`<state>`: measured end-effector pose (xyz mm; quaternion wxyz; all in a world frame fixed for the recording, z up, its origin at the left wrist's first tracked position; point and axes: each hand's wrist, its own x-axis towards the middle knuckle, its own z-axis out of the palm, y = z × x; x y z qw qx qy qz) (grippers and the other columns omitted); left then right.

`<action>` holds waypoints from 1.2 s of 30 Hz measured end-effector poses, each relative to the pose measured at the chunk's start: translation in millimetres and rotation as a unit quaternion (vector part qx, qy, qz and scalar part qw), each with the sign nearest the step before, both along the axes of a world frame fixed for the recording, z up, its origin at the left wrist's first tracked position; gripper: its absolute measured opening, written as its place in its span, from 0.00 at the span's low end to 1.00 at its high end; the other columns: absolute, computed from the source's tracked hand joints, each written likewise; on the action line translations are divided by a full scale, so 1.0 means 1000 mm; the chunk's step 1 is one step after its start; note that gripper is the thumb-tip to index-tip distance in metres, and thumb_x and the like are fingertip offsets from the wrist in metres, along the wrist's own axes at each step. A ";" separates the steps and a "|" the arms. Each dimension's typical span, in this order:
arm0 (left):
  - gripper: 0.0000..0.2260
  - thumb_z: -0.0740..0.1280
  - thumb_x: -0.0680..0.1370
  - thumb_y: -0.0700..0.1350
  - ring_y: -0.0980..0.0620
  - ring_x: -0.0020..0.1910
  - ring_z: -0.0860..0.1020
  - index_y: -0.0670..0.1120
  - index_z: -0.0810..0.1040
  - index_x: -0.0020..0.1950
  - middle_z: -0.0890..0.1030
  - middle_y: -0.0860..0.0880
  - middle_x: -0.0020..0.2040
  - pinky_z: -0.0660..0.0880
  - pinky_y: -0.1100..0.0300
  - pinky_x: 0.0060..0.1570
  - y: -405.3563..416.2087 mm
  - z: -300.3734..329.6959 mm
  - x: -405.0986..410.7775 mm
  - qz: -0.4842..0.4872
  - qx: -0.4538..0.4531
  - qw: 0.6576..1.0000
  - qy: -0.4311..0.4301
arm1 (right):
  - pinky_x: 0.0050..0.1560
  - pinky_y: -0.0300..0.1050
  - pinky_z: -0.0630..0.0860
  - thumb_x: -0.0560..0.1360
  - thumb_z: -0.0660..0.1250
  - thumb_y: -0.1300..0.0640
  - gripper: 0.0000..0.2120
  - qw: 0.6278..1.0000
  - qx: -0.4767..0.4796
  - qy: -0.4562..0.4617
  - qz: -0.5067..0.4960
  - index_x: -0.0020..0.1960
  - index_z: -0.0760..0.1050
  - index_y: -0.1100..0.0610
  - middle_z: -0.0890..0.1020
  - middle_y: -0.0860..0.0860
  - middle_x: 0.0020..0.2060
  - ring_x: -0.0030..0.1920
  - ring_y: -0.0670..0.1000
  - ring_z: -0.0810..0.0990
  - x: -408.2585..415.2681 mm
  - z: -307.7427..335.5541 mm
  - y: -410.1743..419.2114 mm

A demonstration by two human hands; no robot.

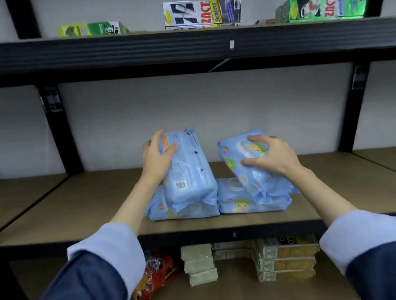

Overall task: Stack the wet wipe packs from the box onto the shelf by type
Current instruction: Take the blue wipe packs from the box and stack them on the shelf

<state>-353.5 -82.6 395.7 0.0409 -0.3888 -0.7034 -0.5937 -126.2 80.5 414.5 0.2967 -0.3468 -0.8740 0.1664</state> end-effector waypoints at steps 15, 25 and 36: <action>0.16 0.59 0.78 0.59 0.42 0.75 0.48 0.61 0.71 0.64 0.53 0.48 0.77 0.49 0.44 0.72 0.012 -0.022 0.009 0.020 -0.309 0.949 0.065 | 0.65 0.57 0.60 0.71 0.65 0.49 0.34 0.974 0.088 -0.195 0.074 0.73 0.55 0.40 0.63 0.47 0.72 0.70 0.55 0.61 -0.020 -0.036 0.012; 0.47 0.74 0.65 0.60 0.35 0.74 0.49 0.64 0.46 0.73 0.45 0.48 0.77 0.56 0.36 0.67 -0.002 -0.028 0.080 0.039 -0.462 0.799 0.383 | 0.68 0.55 0.58 0.71 0.62 0.33 0.34 0.990 0.045 -0.132 -0.003 0.73 0.60 0.44 0.63 0.54 0.72 0.69 0.60 0.61 0.001 -0.045 0.019; 0.32 0.75 0.64 0.40 0.48 0.57 0.76 0.54 0.66 0.63 0.74 0.49 0.63 0.75 0.59 0.47 -0.031 -0.034 0.038 0.058 -0.076 0.927 0.364 | 0.64 0.55 0.60 0.71 0.60 0.32 0.33 0.991 0.050 -0.125 -0.015 0.73 0.57 0.42 0.65 0.50 0.69 0.66 0.57 0.64 0.003 -0.057 0.017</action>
